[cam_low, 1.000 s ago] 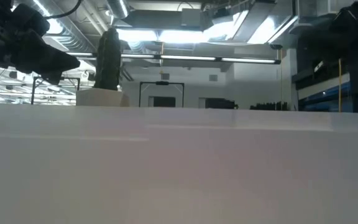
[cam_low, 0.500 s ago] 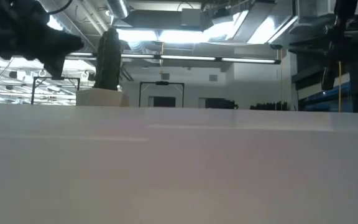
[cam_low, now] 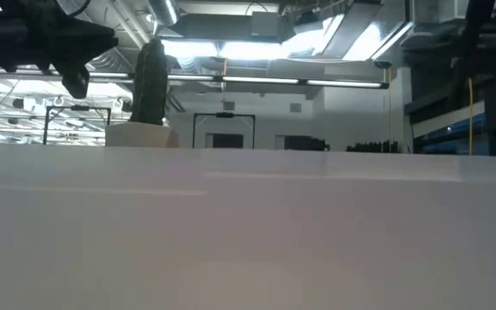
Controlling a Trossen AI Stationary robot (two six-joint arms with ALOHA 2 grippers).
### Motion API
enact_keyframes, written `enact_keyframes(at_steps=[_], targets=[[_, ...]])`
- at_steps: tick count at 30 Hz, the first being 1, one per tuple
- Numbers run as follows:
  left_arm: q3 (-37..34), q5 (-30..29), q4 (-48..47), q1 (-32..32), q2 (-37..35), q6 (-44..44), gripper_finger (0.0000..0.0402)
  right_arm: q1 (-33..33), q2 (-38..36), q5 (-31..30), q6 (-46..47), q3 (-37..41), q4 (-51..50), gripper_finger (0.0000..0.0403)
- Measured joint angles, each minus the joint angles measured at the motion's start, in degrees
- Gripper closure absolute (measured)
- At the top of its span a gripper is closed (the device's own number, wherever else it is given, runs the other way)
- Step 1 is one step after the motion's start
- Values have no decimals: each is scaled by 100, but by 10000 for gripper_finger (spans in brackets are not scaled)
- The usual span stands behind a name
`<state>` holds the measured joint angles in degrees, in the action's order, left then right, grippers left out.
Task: Pack school essentials
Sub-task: Put the violet pen into the pencil case
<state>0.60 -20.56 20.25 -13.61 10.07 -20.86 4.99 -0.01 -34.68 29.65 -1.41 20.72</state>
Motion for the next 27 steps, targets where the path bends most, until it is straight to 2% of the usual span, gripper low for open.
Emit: enact_keyframes(at_steps=[4, 10, 15, 19, 23, 27], targets=[[0, -109, 0, 0, 0, -86, 348, 0, 0, 116, -8, 0, 554, 300], [0, -107, 16, 0, 0, -352, 334, 0, 129, 108, -237, -275, 576, 214], [4, 0, 291, 0, 5, -662, 324, 0, 666, 510, -325, -919, 393, 194], [336, 123, 203, 0, 235, -123, 325, 3, 1485, 1037, -531, -1909, -852, 199], [1023, 113, -249, 0, 770, 309, 324, 0, 2538, 1039, -583, -3156, -2550, 204], [1846, 87, -991, 0, 1422, 346, 319, -1, 3537, 798, -305, -4394, -4138, 204]])
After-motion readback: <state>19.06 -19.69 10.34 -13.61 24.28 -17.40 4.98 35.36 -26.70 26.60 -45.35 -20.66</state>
